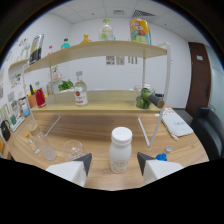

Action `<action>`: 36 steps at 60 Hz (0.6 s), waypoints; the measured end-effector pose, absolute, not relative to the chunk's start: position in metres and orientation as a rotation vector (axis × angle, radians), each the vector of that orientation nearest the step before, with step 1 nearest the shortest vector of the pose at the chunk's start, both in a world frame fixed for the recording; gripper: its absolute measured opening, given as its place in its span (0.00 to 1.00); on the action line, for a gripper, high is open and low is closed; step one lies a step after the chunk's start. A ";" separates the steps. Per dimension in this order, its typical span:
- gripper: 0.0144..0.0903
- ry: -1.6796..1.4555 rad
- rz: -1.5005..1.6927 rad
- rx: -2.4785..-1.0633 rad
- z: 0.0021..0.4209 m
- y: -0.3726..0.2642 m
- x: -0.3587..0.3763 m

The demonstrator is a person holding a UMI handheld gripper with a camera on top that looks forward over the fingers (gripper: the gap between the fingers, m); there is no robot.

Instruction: Make me a cup of Mount Fuji.

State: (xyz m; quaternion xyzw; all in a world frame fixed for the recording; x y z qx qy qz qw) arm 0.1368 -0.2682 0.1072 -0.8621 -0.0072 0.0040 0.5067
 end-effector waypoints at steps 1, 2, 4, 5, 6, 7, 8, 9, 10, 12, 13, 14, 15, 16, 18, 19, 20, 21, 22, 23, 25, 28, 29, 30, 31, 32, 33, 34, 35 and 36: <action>0.93 -0.013 0.004 -2.079 0.112 -0.272 0.133; 0.93 -0.009 0.000 -2.081 0.116 -0.276 0.129; 0.93 0.000 -0.004 -2.084 0.124 -0.284 0.120; 0.93 0.004 -0.005 -2.085 0.128 -0.288 0.115; 0.93 0.009 -0.003 -2.088 0.131 -0.292 0.110; 0.93 0.012 0.000 -2.091 0.134 -0.296 0.104; 0.93 0.014 0.005 -2.094 0.137 -0.300 0.098; 0.93 0.013 0.012 -2.093 0.139 -0.303 0.093; 0.93 0.012 0.016 -2.090 0.142 -0.306 0.087; 0.95 0.015 0.010 -2.087 0.146 -0.314 0.077; 0.95 0.015 0.005 -2.087 0.147 -0.317 0.073; 0.94 0.013 0.001 -2.090 0.148 -0.321 0.068; 0.94 0.011 -0.001 -2.093 0.148 -0.325 0.063; 0.94 0.010 -0.003 -2.097 0.148 -0.328 0.059; 0.95 0.008 -0.010 -2.102 0.149 -0.334 0.051; 0.95 0.007 -0.014 -2.105 0.149 -0.336 0.047; 0.95 0.006 -0.017 -2.108 0.149 -0.338 0.044; 0.95 0.005 -0.021 -2.111 0.149 -0.340 0.040; 0.94 0.004 -0.025 -2.115 0.148 -0.343 0.038; 0.94 0.003 -0.028 -2.117 0.148 -0.345 0.035; 0.94 0.000 -0.032 -2.117 0.149 -0.347 0.029; 0.94 -0.005 -0.037 -2.115 0.150 -0.350 0.021; 0.94 -0.006 -0.039 -2.117 0.150 -0.351 0.019; 0.94 -0.006 -0.040 -2.119 0.150 -0.352 0.017; 0.94 -0.005 -0.041 -2.120 0.151 -0.353 0.016; 0.94 -0.004 -0.040 -2.122 0.151 -0.354 0.014; 0.94 -0.002 -0.039 -2.124 0.150 -0.355 0.013; 0.94 -0.001 -0.041 -2.125 0.150 -0.355 0.013; 0.94 0.000 -0.044 -2.127 0.150 -0.355 0.012; 0.94 0.001 -0.046 -2.128 0.150 -0.355 0.011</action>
